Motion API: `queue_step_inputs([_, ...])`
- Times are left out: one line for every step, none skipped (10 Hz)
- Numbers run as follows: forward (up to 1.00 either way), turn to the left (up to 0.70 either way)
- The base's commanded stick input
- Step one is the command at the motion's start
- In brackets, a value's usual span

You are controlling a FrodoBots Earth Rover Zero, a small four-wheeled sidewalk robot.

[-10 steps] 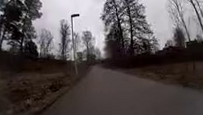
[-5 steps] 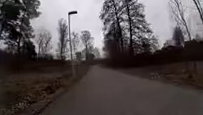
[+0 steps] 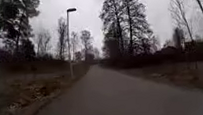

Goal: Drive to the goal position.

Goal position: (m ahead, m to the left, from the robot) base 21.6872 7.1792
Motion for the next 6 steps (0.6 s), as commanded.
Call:
queue_step_inputs([0.70,0.14])
queue_step_inputs([0.70,0.14])
queue_step_inputs([0.70,0.03])
queue_step_inputs([0.70,0.01])
queue_step_inputs([0.70,0.00])
queue_step_inputs([0.70,0.00])
